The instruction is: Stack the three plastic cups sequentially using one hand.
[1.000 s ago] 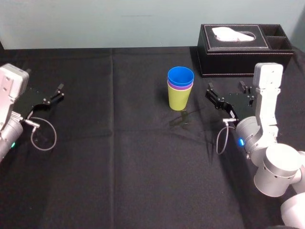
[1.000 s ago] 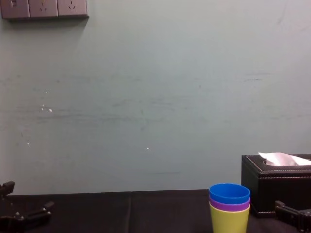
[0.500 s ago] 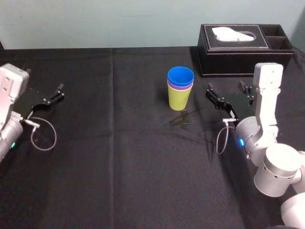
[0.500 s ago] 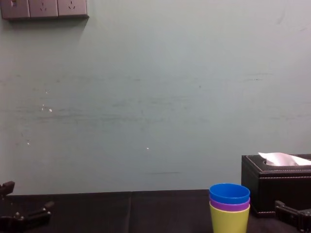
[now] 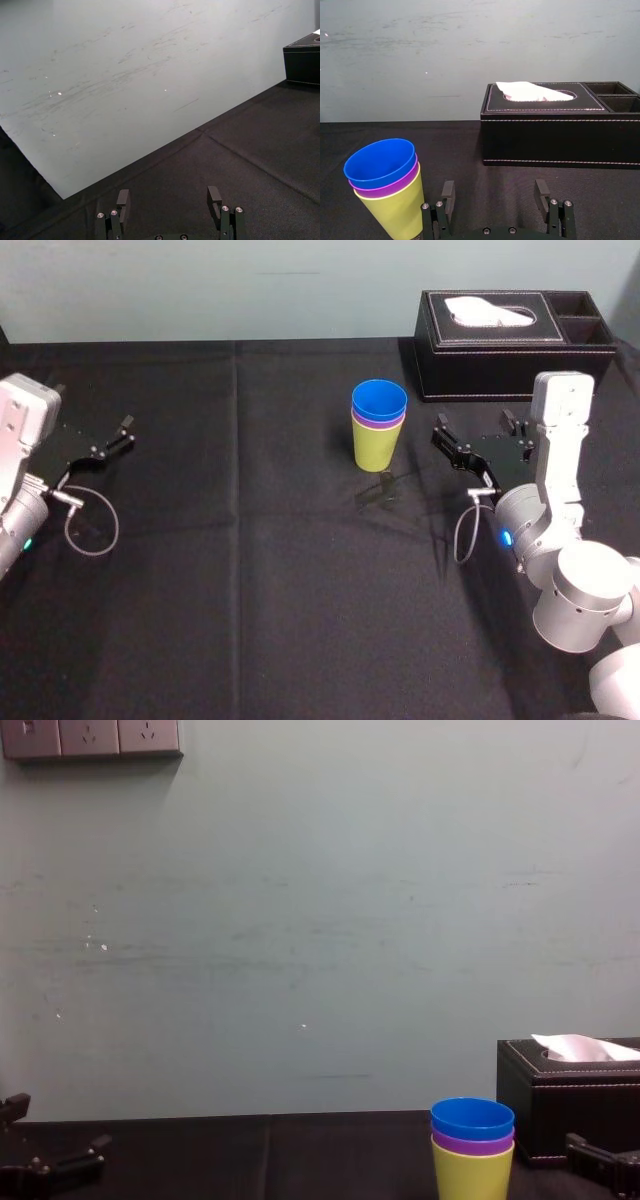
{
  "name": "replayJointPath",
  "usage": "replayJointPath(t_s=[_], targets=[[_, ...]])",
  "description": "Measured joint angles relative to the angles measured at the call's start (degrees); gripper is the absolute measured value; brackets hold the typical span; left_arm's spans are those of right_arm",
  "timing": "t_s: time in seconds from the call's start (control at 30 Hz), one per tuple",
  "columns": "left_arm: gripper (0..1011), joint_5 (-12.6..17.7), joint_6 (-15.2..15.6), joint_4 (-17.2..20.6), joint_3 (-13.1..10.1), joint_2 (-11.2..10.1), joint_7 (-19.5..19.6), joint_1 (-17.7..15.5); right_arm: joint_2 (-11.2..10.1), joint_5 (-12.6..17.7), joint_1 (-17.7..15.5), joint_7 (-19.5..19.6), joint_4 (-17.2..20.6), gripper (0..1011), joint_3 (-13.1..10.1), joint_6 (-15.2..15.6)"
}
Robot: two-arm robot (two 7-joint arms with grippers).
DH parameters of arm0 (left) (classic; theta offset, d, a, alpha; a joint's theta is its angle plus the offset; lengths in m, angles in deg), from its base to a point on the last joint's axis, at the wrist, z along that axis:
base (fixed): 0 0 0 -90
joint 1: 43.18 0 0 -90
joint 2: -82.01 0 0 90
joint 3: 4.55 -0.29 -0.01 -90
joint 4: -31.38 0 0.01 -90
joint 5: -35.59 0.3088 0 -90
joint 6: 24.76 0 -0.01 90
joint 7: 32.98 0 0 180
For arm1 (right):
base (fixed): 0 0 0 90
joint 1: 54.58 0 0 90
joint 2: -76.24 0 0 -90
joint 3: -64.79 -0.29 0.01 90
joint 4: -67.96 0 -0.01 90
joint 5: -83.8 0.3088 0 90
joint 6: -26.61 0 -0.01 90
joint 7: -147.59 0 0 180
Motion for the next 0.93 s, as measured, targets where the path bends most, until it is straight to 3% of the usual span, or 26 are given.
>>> replayJointPath(t_s=[0.93], targets=[[1010, 0.0, 0.0, 0.0, 0.0, 0.0, 0.0, 0.0, 0.0, 0.0, 0.0, 0.0, 0.0, 1004, 0.0, 0.0]])
